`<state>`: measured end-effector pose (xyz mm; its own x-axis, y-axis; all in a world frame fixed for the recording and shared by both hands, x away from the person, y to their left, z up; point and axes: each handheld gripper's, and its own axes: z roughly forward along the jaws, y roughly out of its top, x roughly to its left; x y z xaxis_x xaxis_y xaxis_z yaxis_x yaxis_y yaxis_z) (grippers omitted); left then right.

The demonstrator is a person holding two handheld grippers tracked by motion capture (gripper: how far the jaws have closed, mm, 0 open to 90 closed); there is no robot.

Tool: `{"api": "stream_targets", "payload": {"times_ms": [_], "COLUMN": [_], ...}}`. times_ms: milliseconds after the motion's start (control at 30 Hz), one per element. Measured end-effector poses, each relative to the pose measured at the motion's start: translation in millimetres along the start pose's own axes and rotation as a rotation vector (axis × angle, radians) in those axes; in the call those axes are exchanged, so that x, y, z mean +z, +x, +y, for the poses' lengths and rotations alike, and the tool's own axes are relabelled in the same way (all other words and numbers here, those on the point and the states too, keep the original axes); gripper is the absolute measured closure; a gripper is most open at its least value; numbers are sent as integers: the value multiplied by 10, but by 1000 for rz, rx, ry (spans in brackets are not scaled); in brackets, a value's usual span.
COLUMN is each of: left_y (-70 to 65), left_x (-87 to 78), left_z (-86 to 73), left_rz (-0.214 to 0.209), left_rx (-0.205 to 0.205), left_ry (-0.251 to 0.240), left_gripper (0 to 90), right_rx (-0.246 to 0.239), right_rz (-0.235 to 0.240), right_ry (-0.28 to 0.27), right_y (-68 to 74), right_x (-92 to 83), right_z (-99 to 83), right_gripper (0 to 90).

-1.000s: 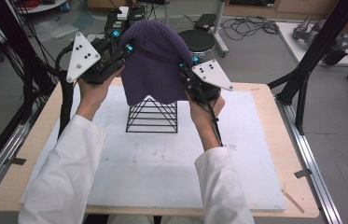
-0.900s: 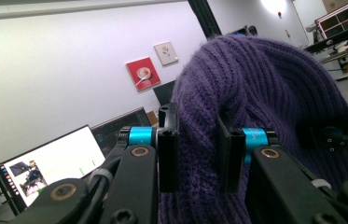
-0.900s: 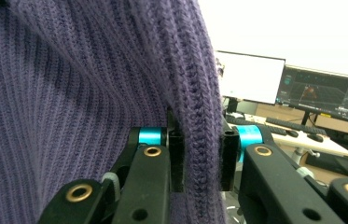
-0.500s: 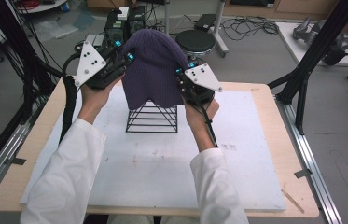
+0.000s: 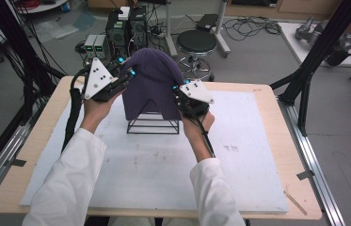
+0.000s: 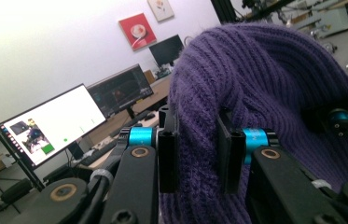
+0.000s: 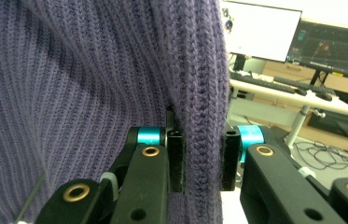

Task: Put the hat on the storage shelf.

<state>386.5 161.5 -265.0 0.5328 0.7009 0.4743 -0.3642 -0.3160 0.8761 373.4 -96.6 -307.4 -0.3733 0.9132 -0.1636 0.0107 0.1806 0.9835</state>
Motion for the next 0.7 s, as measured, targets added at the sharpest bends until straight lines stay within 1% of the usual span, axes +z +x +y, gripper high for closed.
{"api": "stream_targets", "payload": {"times_ms": [100,167,200,433,500,600,700], "left_y": [-47,-76,-84,-151,-170,-203,-236], "left_x": [2,-4,-12,-43,-42,-40,-36], "left_z": [-66,-118,-146,-326,-356,-381,-402], "left_rz": [-7,-9,-11,-26,-26,-29,-34], "left_rx": [13,12,20,19,34,52,81], "left_ry": [16,21,30,67,77,90,106], "left_gripper": [741,741,741,740,741,742,744], "right_rx": [-1,0,1,2,12,17,2], "right_rz": [3,9,10,26,34,31,20], "right_ry": [22,32,36,69,70,79,93], "right_y": [5,11,18,64,72,97,122], "right_x": [17,26,27,50,49,60,78], "right_z": [-81,-131,-156,-330,-371,-427,-478], "right_gripper": [789,788,788,788,788,788,788]}}
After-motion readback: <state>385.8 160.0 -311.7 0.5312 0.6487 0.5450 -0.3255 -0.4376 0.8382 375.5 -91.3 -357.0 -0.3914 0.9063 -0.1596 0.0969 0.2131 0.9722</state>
